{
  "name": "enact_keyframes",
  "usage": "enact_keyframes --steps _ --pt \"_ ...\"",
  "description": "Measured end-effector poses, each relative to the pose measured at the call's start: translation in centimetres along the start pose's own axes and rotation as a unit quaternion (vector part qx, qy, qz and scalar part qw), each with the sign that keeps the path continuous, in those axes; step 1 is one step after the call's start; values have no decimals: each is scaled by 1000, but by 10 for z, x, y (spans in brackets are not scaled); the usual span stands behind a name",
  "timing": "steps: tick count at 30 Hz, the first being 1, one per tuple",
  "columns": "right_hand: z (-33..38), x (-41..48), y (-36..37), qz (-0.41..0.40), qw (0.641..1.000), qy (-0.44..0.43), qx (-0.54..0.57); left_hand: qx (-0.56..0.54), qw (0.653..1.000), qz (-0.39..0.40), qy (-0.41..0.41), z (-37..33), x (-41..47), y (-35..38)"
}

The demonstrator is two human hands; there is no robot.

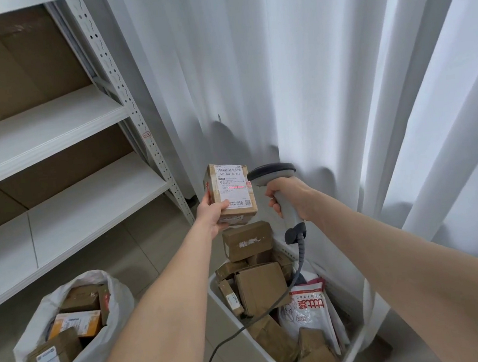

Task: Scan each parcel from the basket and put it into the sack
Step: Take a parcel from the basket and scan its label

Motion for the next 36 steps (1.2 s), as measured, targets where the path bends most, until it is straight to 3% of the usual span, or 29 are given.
enact_keyframes --steps 24,36 --pt "1 -23 -21 6 999 -5 -38 10 1000 -3 7 2 -26 12" --pt "4 -27 -10 42 998 -42 38 8 1000 -15 18 5 -48 11"
Point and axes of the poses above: each hand's wrist, its own x-axis towards the middle knuckle, its own y-axis out of the palm, z = x × y, the point moved 5 cm from there along x, towards the middle knuckle, and after that the axes turned 1 degree about x, right-handed, at the moved point
